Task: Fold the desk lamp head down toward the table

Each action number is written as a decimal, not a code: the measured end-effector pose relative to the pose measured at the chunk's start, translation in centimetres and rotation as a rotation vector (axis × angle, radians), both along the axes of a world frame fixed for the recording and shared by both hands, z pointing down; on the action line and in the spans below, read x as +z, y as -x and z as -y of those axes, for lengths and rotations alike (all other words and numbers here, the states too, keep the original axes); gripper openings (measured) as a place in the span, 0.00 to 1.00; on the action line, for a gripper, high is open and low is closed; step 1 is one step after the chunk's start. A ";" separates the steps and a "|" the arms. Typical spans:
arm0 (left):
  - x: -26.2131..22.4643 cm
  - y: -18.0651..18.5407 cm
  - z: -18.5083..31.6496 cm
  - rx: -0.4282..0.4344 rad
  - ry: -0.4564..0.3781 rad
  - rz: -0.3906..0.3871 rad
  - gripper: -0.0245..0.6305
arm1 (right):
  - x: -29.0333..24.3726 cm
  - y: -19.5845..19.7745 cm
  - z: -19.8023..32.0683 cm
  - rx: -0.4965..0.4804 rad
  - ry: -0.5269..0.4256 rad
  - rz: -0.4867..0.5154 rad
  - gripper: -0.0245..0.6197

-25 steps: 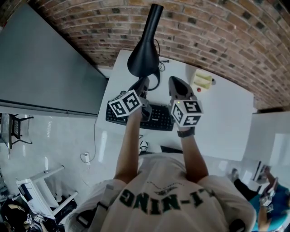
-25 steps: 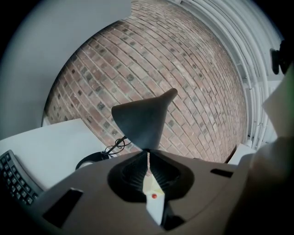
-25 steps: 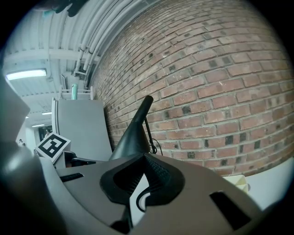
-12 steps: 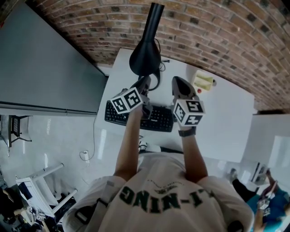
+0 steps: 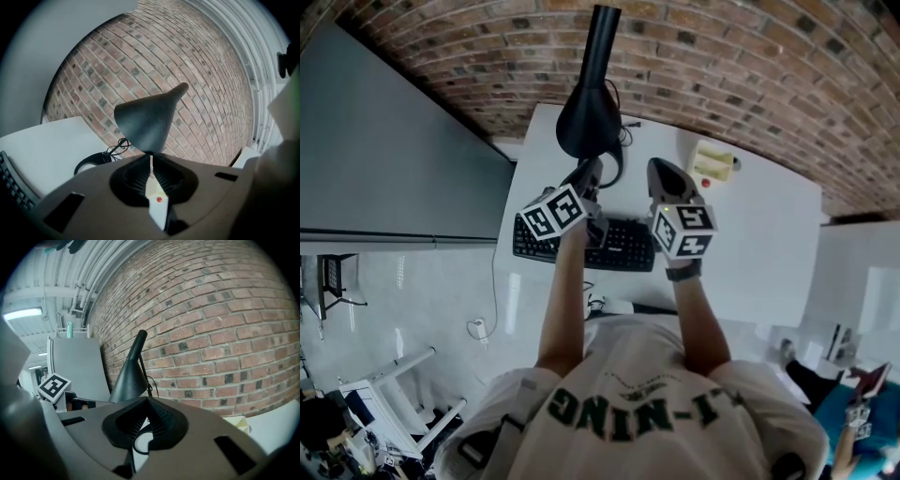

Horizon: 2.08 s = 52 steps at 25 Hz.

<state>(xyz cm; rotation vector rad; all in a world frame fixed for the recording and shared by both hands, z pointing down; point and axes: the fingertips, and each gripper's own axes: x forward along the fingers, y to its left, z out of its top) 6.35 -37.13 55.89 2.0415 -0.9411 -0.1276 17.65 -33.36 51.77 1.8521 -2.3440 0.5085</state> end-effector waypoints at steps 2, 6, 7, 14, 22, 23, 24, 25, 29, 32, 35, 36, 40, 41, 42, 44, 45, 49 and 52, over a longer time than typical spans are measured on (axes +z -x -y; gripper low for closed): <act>0.2 0.0 -0.2 0.002 0.001 0.009 0.06 | -0.1 0.1 -0.1 -0.003 -0.004 0.002 0.04; 0.4 0.0 -0.4 0.018 0.003 0.065 0.06 | -0.6 0.6 -0.3 -0.008 -0.016 0.003 0.04; 0.4 0.1 -0.6 0.020 0.000 0.076 0.06 | -0.8 0.7 -0.3 -0.009 -0.020 0.002 0.04; -1.3 2.2 -2.1 0.010 -0.058 0.125 0.06 | -2.2 1.2 -1.0 -0.005 -0.057 0.004 0.04; -5.7 5.8 -3.4 -0.036 -0.213 0.243 0.05 | -3.5 2.6 -2.1 -0.016 -0.095 -0.003 0.04; -6.3 6.2 -3.6 -0.041 -0.239 0.266 0.05 | -3.7 2.7 -2.3 -0.017 -0.100 -0.004 0.04; -6.9 6.5 -3.9 -0.045 -0.267 0.288 0.05 | -3.9 2.9 -2.5 -0.018 -0.105 -0.006 0.04; -7.6 6.8 -4.1 -0.049 -0.296 0.312 0.05 | -4.2 3.1 -2.8 -0.017 -0.111 -0.008 0.04; -9.9 7.4 -5.0 -0.056 -0.414 0.401 0.04 | -5.3 3.5 -3.5 -0.011 -0.139 -0.022 0.04; -11.6 7.7 -5.6 -0.068 -0.493 0.449 0.04 | -6.0 3.8 -4.1 -0.003 -0.159 -0.033 0.04; -13.2 8.1 -6.2 -0.091 -0.576 0.480 0.04 | -6.8 4.1 -4.8 0.005 -0.186 -0.058 0.04; -13.6 8.3 -6.3 -0.100 -0.597 0.488 0.04 | -7.1 4.2 -5.0 0.008 -0.196 -0.067 0.04; -14.1 8.7 -6.8 -0.118 -0.639 0.515 0.04 | -8.0 4.5 -5.7 0.020 -0.226 -0.086 0.04; -14.1 8.8 -6.9 -0.119 -0.645 0.521 0.04 | -8.2 4.5 -5.8 0.022 -0.232 -0.089 0.04; -14.1 8.9 -7.0 -0.119 -0.650 0.527 0.04 | -8.3 4.5 -5.9 0.024 -0.238 -0.092 0.04; -14.1 9.0 -7.1 -0.121 -0.656 0.534 0.04 | -8.6 4.6 -6.2 0.028 -0.246 -0.099 0.04; -14.0 9.1 -7.1 -0.124 -0.658 0.538 0.04 | -8.7 4.7 -6.3 0.030 -0.247 -0.103 0.04; -14.0 9.2 -7.1 -0.126 -0.671 0.555 0.04 | -8.9 4.7 -6.8 0.040 -0.256 -0.118 0.04; -13.8 9.0 -7.0 -0.113 -0.671 0.549 0.04 | -8.9 4.5 -7.1 0.054 -0.256 -0.125 0.04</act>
